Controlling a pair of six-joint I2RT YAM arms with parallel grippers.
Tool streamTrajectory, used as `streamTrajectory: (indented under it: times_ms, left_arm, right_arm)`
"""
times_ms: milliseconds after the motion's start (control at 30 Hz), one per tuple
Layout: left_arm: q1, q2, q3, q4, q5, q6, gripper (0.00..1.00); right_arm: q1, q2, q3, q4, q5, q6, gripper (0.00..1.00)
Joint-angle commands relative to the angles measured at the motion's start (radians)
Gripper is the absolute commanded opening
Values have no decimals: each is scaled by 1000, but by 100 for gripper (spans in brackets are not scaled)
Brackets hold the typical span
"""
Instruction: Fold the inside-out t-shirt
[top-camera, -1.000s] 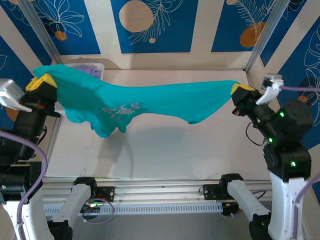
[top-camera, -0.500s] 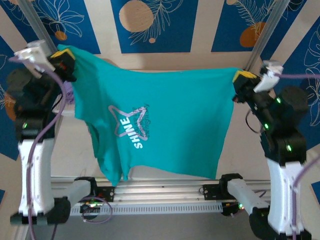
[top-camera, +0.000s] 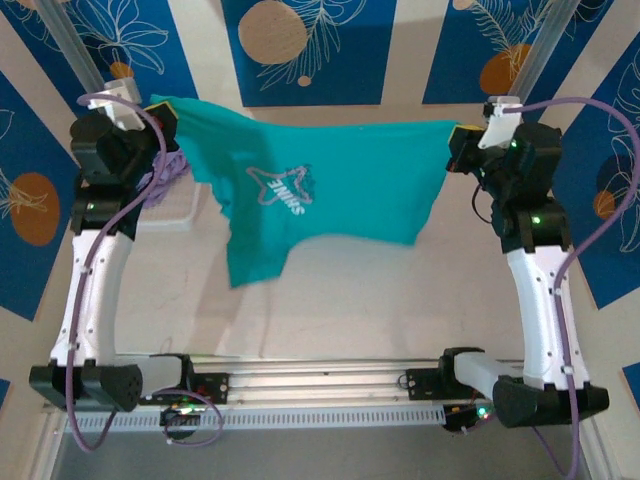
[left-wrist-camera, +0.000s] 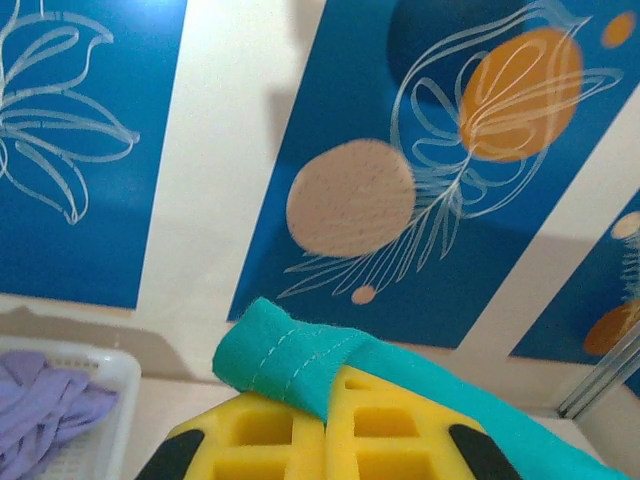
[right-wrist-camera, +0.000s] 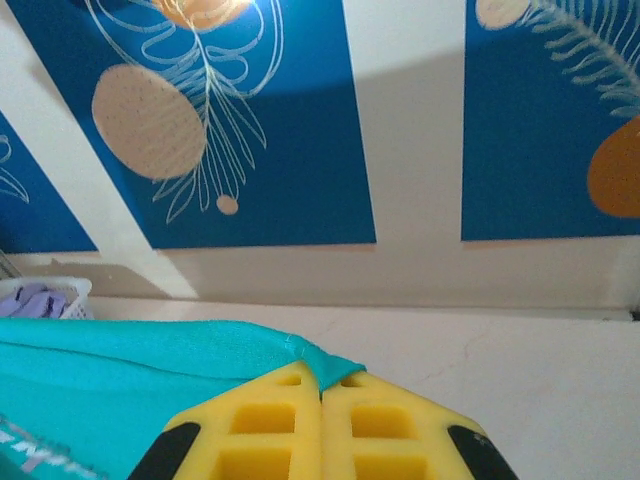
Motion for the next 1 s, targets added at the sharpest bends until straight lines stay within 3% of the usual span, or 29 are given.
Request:
streamTrajectory:
  times_ms: [0,300,433,667,967]
  left_arm:
    - [-2,-127,-6,110,14,-26,0]
    - [-3,-410,9,127,39,-40,0]
    - [-1,-437,48,130,44,-41,0]
    - [-2,-313,45,199,68,-63,0]
    - [-11,-1,-168,452,58,-114,0]
  right_arm:
    - [-15,-107,14,25,9,-29,0]
    - [-15,-393,56,-35,-15,19,0]
    - [-15,-433,109,-57,-12,17,0]
    - [-15,-380,96,-40,39,-30,0]
    - [-15,-159,-158,202,55,-28,0]
